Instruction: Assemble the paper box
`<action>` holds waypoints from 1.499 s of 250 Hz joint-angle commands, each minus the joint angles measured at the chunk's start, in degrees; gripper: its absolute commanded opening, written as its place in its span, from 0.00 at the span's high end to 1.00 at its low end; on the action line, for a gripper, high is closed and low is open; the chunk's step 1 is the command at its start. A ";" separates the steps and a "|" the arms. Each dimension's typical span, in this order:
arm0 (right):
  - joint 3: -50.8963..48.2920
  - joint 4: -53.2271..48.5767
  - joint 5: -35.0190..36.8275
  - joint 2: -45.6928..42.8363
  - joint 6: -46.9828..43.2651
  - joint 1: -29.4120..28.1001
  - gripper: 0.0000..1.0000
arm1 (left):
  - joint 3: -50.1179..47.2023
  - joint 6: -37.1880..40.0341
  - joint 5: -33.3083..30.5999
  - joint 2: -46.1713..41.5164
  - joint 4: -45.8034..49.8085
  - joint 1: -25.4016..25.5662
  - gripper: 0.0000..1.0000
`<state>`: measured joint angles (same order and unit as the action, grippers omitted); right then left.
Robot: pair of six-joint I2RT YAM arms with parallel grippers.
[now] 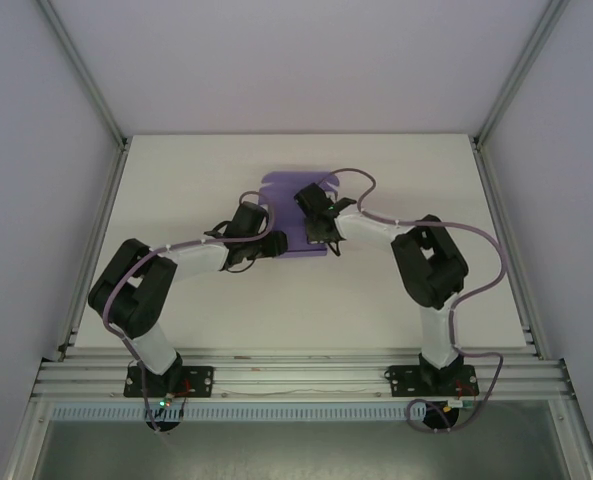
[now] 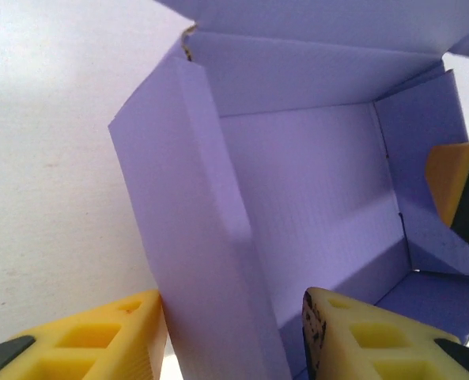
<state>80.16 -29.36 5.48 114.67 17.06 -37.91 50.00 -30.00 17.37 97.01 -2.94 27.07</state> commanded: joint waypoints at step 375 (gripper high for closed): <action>-6.53 -7.17 10.37 3.54 2.52 0.55 1.00 | 9.75 2.84 -2.65 9.43 1.81 2.99 0.50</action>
<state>76.77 -33.78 14.13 115.26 18.41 -37.82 58.17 -28.42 17.06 105.51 -3.55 29.69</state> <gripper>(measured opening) 0.092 0.502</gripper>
